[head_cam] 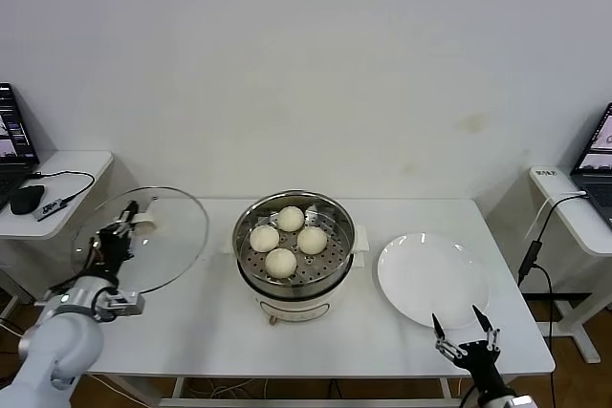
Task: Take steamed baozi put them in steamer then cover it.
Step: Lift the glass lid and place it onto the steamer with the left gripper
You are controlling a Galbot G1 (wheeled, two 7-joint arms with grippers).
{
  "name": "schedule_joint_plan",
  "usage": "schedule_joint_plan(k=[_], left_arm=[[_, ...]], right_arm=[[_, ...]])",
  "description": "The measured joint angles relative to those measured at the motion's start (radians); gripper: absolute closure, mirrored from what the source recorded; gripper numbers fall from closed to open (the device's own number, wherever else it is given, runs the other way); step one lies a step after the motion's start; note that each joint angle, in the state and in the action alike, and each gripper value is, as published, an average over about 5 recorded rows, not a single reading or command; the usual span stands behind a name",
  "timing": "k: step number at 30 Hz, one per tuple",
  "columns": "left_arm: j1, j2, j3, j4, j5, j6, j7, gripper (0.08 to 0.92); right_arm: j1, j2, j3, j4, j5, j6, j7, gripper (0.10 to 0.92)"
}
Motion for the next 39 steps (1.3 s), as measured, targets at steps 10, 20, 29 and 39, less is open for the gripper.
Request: schedule_joint_plan(k=[10,20,29,39], left_arm=[[-0.132,-0.026,0.248,-0.09,0.011,0.15,0.091,0.859],[-0.302,-0.133,0.453,-0.053,0.132,0.258,0.177,0.859],[-0.395,-0.263,0.552,0.025,0.251,0.318,0.239,0.859],[-0.418,-0.387,0.608,0.105,0.344,0.342,0.278,0.859]], right_arm=[[0.006,0.025,-0.008,0.0,-0.05,0.002,0.011,0.203],[0.018,0.062,-0.029,-0.025,-0.12,0.008,0.018,0.203],[0.019,0.077,-0.039,-0.039,-0.166,0.013,0.021,0.203],[0.025,0.083,-0.044,-0.054,-0.187,0.017,0.022,0.203]])
